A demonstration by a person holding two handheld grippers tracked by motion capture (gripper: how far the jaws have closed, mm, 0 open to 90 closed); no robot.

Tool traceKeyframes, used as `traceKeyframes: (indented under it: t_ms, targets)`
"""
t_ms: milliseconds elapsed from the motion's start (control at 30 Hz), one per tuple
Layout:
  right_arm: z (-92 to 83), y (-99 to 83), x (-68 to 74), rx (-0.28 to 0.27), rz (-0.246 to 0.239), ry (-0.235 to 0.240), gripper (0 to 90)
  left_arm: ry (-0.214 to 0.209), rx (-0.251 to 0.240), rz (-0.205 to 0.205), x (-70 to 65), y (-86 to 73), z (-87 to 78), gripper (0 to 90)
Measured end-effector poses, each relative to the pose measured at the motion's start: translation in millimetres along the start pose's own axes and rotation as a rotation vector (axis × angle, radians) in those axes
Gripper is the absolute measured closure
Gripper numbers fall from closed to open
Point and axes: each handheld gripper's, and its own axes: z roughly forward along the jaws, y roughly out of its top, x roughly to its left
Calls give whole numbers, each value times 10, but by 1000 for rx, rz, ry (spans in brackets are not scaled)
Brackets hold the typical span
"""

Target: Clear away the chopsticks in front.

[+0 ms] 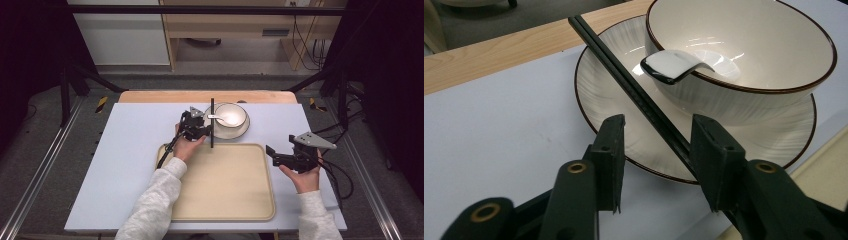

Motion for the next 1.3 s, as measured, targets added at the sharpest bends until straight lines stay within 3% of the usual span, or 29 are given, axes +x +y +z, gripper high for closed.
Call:
traceKeyframes:
  t_ms: [400, 500, 733, 1300]
  targets:
    - [11, -5, 9, 7, -2, 1, 76, -15, 11, 8, -26, -36, 86, 662]
    - [18, -8, 11, 9, -5, 1, 76, 0, 40, 27, -60, 0, 119, 670]
    - [8, -9, 9, 8, -7, 0, 78, 10, 71, 17, -64, 37, 143, 772]
    - [9, -11, 8, 8, -3, 1, 80, 23, 98, 41, -24, 37, 101, 833]
